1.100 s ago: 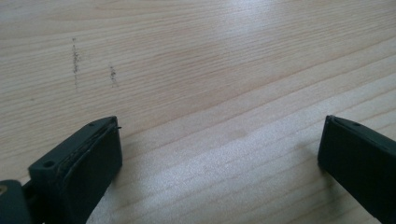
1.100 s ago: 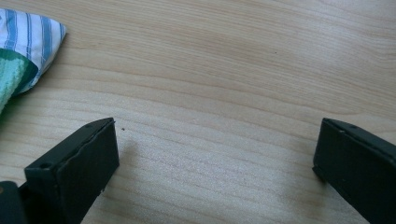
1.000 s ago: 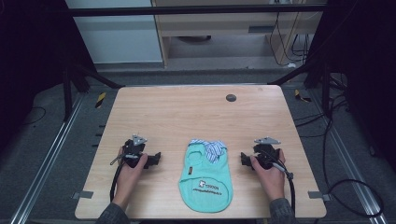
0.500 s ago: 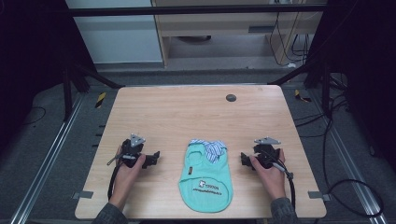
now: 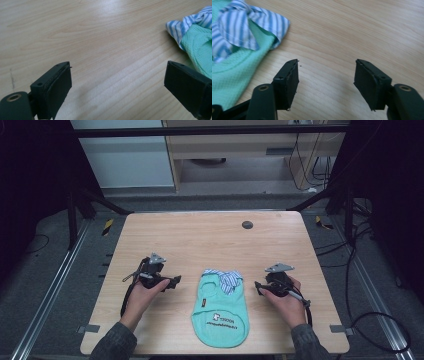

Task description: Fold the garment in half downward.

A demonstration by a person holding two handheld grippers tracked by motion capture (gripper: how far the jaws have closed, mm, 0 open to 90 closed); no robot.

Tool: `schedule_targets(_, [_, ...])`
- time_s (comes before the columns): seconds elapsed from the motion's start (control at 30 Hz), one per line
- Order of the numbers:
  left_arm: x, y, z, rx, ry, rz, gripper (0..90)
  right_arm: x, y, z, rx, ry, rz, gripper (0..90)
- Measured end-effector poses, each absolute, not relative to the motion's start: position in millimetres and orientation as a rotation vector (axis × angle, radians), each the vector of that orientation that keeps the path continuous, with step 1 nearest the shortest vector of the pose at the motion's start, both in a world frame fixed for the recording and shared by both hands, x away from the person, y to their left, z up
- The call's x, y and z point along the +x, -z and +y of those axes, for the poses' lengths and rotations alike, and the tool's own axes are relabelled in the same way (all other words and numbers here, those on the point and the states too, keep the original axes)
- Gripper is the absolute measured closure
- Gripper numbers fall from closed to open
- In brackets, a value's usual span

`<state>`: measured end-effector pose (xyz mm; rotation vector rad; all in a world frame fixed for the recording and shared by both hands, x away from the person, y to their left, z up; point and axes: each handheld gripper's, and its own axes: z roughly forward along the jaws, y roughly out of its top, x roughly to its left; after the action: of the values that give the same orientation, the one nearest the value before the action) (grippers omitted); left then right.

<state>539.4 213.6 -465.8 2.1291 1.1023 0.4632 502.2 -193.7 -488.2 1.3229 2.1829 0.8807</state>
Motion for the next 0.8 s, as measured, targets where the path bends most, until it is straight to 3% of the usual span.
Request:
schedule_targets(0.17, [551.5,458.6,200.6,2.174,-0.46,1.055,14.2,512.0,482.0,-185.8,1.297,-0.901,2.237,43.4])
schedule_targets(0.3, [562.9,452.3,178.0,2.214,-0.471,0.994,18.2,525.4,476.9,-175.5,1.257,-0.895,2.299,56.3])
schedule_targets(0.53, [576.3,448.2,152.6,2.235,-0.439,0.98,26.1,540.1,471.3,-164.5,1.248,-0.934,2.326,65.8])
schedule_targets(0.8, [584.6,450.3,133.8,2.243,-0.383,0.976,30.2,552.5,470.3,-150.9,1.245,-0.955,2.335,66.3])
